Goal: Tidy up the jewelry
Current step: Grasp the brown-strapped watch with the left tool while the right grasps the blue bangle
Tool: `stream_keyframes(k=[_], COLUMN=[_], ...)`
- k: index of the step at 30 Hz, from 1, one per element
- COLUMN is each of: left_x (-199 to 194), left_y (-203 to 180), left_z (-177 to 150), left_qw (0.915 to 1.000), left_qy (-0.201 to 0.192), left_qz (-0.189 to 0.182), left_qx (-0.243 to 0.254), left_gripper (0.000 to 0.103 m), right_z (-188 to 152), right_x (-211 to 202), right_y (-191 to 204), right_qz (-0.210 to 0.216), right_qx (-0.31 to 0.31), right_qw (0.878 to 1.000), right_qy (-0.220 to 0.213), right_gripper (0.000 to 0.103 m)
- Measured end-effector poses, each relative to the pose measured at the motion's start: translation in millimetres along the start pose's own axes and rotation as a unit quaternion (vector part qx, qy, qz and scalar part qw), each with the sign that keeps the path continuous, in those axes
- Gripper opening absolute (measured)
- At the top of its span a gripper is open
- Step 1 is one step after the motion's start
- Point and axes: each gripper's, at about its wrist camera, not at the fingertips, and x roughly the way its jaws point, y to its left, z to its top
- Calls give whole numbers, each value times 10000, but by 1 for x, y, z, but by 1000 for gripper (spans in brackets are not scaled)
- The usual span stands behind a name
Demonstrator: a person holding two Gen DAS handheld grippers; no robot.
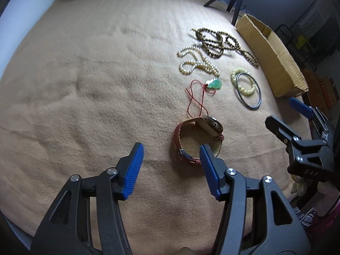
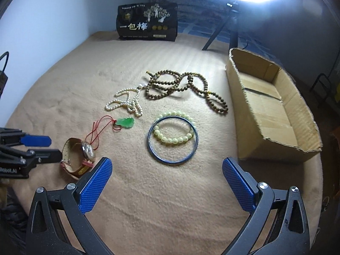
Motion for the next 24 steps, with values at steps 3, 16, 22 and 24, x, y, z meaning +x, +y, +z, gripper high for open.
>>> stream_keyframes(k=[3,16,22,24], left_x=[6,20,25,26], left_y=[4,3,1,1], left_z=[0,4,7,7], left_qw=[9997,9995,9994,9993], left_qy=[141,277,300,308], left_qz=[-127,-155,-167,-194], left_qx=[-131,-59,-12,-14], left_gripper=[55,42,29,25], right_z=[3,11,17,18], right_x=[11,50,67,69], right_y=[-1,-16,-16,-16], right_qz=[-4,-123,-199,-237], right_qx=[86,546,539,501], right_qw=[9999,9974,9962,9964], right_qy=[81,450,648,642], right_gripper=[103,103,103,103])
